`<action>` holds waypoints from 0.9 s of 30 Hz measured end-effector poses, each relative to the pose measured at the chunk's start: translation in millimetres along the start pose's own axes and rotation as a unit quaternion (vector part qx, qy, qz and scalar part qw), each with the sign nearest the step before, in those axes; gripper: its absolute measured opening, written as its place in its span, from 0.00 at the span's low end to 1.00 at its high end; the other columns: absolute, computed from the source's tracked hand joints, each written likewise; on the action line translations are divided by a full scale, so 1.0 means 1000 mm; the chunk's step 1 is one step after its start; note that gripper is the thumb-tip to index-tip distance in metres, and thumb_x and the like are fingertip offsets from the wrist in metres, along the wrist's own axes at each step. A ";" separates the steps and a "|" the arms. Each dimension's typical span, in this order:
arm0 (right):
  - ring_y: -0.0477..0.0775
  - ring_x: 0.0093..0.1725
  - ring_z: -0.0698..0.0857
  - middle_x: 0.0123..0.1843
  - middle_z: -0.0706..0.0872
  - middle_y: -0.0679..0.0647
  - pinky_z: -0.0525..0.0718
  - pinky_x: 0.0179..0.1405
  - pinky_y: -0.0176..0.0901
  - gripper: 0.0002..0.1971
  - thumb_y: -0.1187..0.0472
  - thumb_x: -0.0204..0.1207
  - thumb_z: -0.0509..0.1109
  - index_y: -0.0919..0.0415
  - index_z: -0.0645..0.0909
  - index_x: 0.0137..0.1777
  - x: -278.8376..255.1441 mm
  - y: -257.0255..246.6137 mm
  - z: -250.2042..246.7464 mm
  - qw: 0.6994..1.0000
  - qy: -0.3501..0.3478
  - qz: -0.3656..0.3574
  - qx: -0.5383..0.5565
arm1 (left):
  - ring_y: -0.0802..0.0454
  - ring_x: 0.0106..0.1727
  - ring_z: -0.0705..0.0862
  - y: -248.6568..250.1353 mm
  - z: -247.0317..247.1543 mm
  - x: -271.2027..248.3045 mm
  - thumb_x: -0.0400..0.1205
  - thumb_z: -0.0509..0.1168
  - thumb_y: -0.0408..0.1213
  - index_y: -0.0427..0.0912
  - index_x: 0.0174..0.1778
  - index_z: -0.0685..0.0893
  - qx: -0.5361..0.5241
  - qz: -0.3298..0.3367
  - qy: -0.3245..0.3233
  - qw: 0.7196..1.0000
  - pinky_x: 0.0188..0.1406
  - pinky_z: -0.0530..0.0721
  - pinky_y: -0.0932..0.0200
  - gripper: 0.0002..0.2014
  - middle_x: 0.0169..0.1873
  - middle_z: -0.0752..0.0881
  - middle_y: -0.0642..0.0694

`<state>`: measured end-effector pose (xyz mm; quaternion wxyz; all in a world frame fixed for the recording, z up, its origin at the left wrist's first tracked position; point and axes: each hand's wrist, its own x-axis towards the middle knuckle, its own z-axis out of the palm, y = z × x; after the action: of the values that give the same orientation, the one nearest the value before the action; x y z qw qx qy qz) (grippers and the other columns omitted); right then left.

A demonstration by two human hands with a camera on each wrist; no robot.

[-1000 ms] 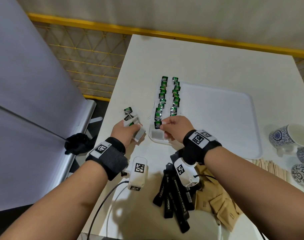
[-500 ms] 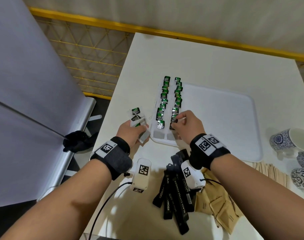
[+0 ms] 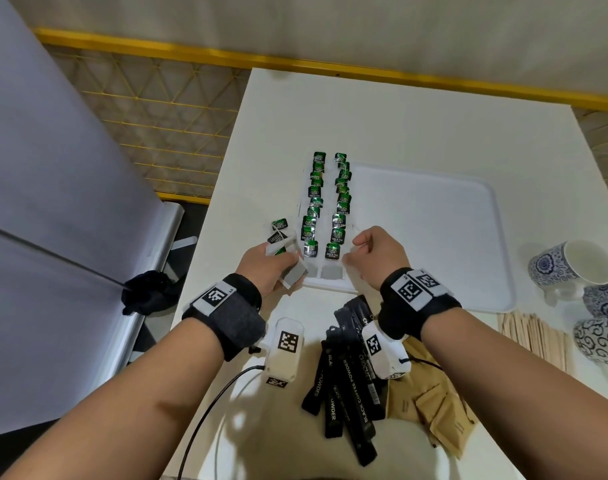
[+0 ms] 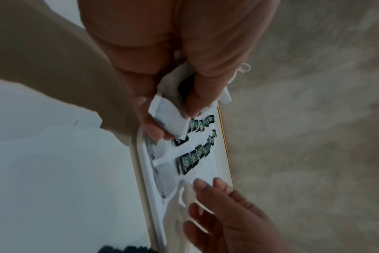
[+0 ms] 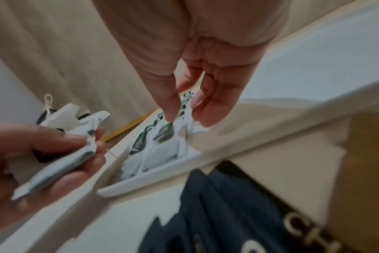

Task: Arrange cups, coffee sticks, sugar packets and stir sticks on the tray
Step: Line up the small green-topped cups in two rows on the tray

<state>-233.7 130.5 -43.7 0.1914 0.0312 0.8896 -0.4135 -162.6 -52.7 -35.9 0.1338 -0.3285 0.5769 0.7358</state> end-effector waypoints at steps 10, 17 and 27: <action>0.41 0.36 0.80 0.42 0.83 0.46 0.82 0.44 0.31 0.14 0.57 0.65 0.82 0.44 0.86 0.50 -0.039 -0.017 -0.001 0.977 -0.122 -0.117 0.129 | 0.56 0.23 0.81 -0.015 0.016 -0.011 0.69 0.77 0.25 0.38 0.40 0.82 0.088 -0.001 -0.057 0.994 0.23 0.77 0.65 0.11 0.27 0.83 0.46; 0.54 0.33 0.80 0.33 0.82 0.56 0.84 0.37 0.50 0.06 0.64 0.72 0.76 0.52 0.86 0.40 -0.042 -0.012 0.004 0.979 -0.118 -0.069 0.149 | 0.45 0.42 0.86 -0.014 0.014 -0.020 0.68 0.78 0.30 0.37 0.47 0.84 0.023 -0.009 -0.101 0.995 0.49 0.87 0.50 0.15 0.41 0.87 0.38; 0.58 0.37 0.84 0.39 0.87 0.60 0.86 0.43 0.51 0.12 0.70 0.72 0.75 0.51 0.85 0.47 -0.043 -0.002 0.004 0.973 -0.164 -0.038 0.158 | 0.42 0.45 0.88 -0.011 0.014 -0.022 0.82 0.61 0.23 0.30 0.61 0.79 -0.042 -0.014 -0.056 0.997 0.38 0.91 0.50 0.12 0.51 0.87 0.32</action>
<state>-193.0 131.3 -28.8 0.3109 -0.0411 0.7701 -0.5556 -144.7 -32.1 -29.0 0.1618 -0.3005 0.5322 0.7748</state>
